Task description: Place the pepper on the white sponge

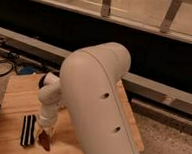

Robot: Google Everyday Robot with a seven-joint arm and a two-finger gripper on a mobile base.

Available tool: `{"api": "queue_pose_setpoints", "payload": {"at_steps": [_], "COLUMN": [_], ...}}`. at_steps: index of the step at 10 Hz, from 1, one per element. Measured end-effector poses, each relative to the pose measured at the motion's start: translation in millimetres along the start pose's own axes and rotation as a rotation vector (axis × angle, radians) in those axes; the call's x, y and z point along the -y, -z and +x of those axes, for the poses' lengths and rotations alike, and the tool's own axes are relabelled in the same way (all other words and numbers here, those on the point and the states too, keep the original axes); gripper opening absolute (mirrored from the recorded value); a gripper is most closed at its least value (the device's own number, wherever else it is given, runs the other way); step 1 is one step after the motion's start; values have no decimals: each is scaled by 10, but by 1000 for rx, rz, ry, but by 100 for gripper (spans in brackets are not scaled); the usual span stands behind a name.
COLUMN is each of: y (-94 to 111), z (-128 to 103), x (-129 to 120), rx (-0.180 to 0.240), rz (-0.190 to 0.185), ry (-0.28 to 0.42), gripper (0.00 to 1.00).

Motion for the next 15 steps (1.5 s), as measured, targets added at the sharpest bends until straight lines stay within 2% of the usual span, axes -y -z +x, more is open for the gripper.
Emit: {"api": "queue_pose_setpoints", "payload": {"at_steps": [2,4,5,7,8,10,12,15], "y": [1,-110,-152,-143,-117,98,488,1225], "z": [-18,-43,-41,-52,-60,-103,-140,-249], "x": [-19,-25,-24,-14,-15,-26,-153,-174], "rx": [2,-26,-29,-24,-10,61,141,269], "rz": [-3,-10,-22,-19,-30,-89,-137,-168], "ry": [2,8,7,9,20,35,55,73], "gripper": [17,2,0,0,0,0,0,0]}}
